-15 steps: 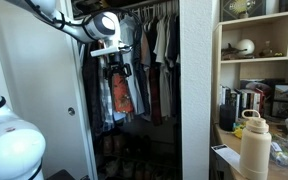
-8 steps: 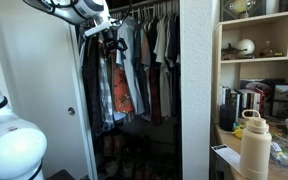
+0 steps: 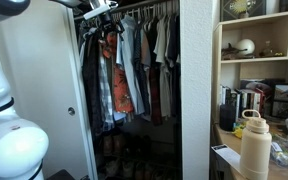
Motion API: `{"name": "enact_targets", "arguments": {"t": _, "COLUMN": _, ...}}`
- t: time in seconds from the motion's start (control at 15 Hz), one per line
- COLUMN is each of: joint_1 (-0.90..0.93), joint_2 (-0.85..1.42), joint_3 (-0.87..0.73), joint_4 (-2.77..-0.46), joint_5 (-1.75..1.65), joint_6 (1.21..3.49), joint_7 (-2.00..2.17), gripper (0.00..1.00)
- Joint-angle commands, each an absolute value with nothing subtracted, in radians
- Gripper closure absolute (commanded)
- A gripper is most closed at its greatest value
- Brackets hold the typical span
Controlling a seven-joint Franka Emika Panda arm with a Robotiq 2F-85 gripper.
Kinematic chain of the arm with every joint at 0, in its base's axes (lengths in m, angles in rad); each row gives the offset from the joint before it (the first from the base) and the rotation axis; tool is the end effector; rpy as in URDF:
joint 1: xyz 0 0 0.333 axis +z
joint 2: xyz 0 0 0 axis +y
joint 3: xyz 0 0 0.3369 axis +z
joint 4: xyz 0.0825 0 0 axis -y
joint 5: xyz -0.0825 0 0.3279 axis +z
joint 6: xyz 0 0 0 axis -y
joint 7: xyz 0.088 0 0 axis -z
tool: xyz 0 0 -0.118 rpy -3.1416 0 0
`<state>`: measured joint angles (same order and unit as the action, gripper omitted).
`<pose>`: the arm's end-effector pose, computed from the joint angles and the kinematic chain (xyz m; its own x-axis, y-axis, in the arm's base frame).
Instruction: Take the light blue shirt out of the closet
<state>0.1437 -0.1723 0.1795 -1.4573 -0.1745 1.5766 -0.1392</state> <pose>0.4139 0.1298 0.7639 0.8615 0.4394 0.2546 0.3858 -0.8923 0.2344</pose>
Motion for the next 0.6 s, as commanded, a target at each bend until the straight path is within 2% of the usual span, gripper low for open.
{"name": "enact_targets", "arguments": {"t": 0.0, "joint_1": 0.156, "joint_2": -0.074, "joint_3": 0.189, "joint_4": -1.271, "joint_5": -0.180, "joint_6": 1.567, "joint_7": -0.161, "gripper": 0.00}}
{"name": "enact_targets", "arguments": {"t": 0.53, "joint_1": 0.164, "joint_2": 0.049, "joint_3": 0.191, "joint_4": -1.042, "joint_5": -0.149, "joint_6": 1.738, "joint_7": -0.137, "gripper": 0.00}}
